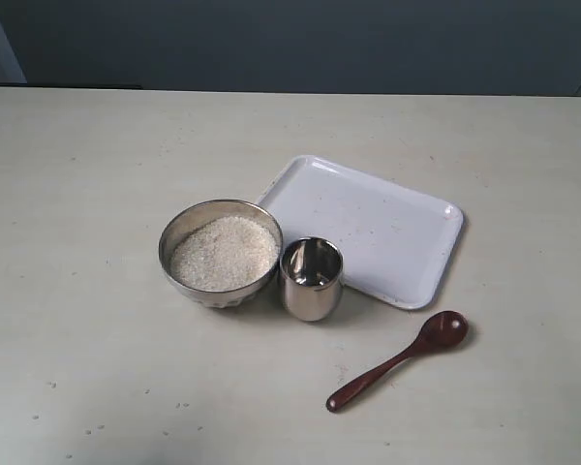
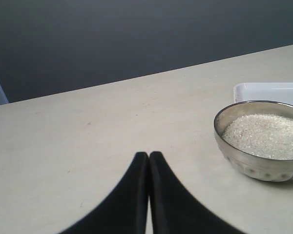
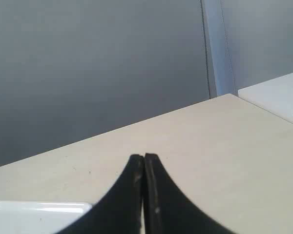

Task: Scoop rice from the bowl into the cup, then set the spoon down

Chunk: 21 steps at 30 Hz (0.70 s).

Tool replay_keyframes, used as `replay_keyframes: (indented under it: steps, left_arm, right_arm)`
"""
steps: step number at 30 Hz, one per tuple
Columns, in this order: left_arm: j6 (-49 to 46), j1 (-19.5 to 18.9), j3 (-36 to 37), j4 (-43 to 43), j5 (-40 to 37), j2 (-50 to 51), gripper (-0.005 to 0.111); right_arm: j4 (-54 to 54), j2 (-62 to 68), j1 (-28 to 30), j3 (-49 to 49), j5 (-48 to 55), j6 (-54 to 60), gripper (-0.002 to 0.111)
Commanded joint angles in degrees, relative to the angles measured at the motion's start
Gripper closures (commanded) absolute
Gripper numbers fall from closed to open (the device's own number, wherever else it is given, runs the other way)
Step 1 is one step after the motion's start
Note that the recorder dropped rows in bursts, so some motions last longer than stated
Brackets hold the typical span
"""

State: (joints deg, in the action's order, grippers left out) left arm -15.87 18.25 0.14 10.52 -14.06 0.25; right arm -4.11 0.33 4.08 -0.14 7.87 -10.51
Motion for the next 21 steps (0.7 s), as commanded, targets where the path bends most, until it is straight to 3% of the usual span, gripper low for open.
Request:
replay_keyframes:
  steps: [1, 7, 15, 18, 21]
  left_arm:
    - [0.3, 0.28, -0.14, -0.04, 0.26, -0.25, 0.106]
    - [0.3, 0.28, -0.14, -0.04, 0.26, -0.25, 0.106]
    - [0.3, 0.28, -0.14, -0.04, 0.26, -0.25, 0.106]
    - [0.3, 0.28, -0.14, -0.04, 0.26, -0.25, 0.106]
    - [0.3, 0.28, -0.14, -0.04, 0.26, -0.25, 0.106]
  right_arm:
    - [0.09, -0.33, 0.24, 0.14, -0.39, 0.3, 0.109]
    - [-1.92, -0.33, 0.24, 0.14, -4.25, 0.3, 0.109]
    - [-20.75, -0.33, 0.24, 0.14, -19.77, -0.98, 0.109]
    - [-29.5, -0.33, 0.24, 0.14, -21.1, -8.0, 0.109]
    - [-30.51, -0.33, 0.24, 0.14, -20.52, -15.33, 0.109]
